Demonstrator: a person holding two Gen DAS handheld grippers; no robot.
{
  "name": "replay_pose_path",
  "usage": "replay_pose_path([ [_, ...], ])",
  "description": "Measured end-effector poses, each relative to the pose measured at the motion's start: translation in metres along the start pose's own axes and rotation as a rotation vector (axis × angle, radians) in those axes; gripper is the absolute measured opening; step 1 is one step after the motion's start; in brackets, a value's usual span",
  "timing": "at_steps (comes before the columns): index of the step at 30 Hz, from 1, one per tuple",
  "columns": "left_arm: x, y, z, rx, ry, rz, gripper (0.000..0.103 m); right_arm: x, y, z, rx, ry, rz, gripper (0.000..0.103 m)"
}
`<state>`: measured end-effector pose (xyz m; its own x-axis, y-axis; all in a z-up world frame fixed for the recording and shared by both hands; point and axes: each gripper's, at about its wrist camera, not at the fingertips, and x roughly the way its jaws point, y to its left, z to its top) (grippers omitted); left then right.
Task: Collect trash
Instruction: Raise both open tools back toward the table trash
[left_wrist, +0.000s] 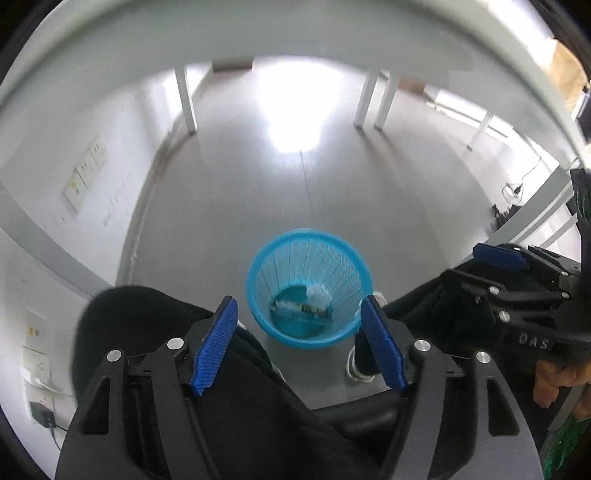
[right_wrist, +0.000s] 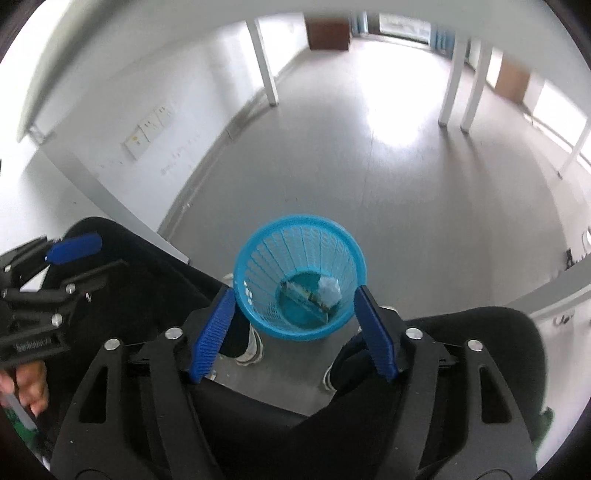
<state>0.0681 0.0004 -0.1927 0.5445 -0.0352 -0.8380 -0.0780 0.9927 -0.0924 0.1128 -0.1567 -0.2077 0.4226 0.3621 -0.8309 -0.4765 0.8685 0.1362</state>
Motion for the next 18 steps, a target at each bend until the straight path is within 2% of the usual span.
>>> replay_pose_path([
  [4, -0.036, -0.003, -0.004, 0.031, -0.089, -0.010, 0.076, -0.041, 0.004, 0.001, 0.013, -0.090, 0.037, 0.075],
  [7, -0.062, 0.004, -0.004, 0.018, -0.150, -0.010, 0.087, -0.073, 0.009, 0.004, 0.012, -0.163, 0.052, 0.078],
  [11, -0.091, 0.014, 0.000, -0.015, -0.220, -0.038, 0.095, -0.109, 0.015, 0.010, -0.009, -0.250, 0.050, 0.083],
  [18, -0.126, 0.019, 0.009, -0.019, -0.310, -0.019, 0.097, -0.151, 0.022, 0.034, -0.007, -0.349, 0.078, 0.088],
])
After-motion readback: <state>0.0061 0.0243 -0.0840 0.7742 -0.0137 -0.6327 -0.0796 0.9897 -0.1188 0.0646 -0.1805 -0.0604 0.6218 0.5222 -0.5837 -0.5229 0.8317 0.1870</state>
